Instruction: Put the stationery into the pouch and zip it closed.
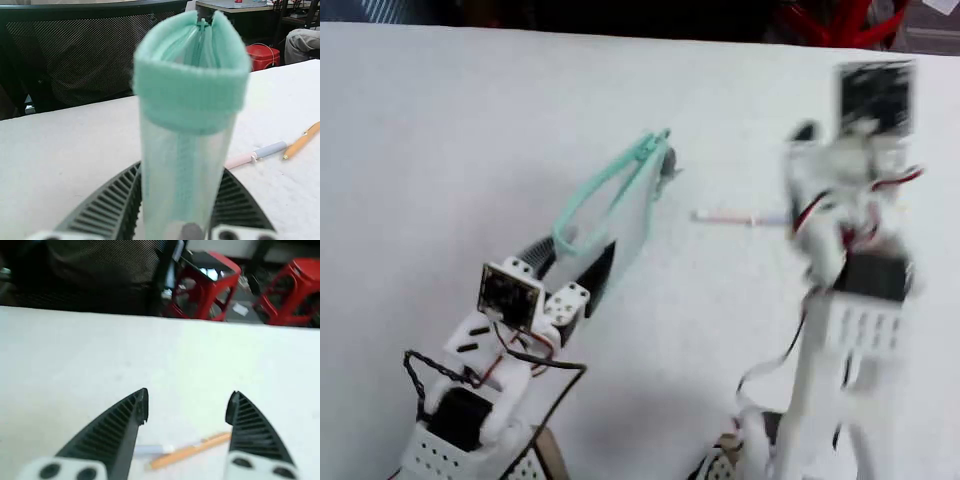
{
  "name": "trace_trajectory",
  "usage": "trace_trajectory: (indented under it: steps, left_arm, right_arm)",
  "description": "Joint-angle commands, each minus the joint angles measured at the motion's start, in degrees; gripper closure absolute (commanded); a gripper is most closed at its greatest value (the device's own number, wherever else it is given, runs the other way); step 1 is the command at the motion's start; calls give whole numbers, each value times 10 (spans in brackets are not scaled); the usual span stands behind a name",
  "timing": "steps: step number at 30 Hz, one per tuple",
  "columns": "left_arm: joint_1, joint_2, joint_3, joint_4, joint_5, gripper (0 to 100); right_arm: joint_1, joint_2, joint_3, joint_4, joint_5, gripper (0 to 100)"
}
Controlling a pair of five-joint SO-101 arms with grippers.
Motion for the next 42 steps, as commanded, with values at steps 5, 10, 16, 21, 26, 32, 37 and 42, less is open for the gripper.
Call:
trace_trajectory:
  steps: [5, 10, 16, 21, 26, 32, 37, 42]
  left_arm:
    - [7, -7, -4, -2, -2, 809]
    - [9, -7, -4, -2, -2, 809]
    - [9, -7, -4, -1, 0, 809]
    - [10, -7, -4, -1, -2, 809]
    - [10, -7, -4, -1, -3, 809]
    - [9, -7, -4, -1, -4, 809]
    - [10, -7, -4, -1, -4, 809]
    - [7, -7, -4, -1, -4, 809]
  right_arm:
    - [81, 247, -105, 0, 121, 758]
    - [87, 383, -201, 82, 151, 758]
    - [48, 524, -338, 163, 171, 755]
    - [-34, 619, -417, 236, 406, 759]
    - [-88, 660, -420, 218, 502, 759]
    - [-81, 679, -420, 212, 516, 762]
    - [-77, 690, -416, 260, 601, 834]
    - [-85, 726, -421, 255, 606, 825]
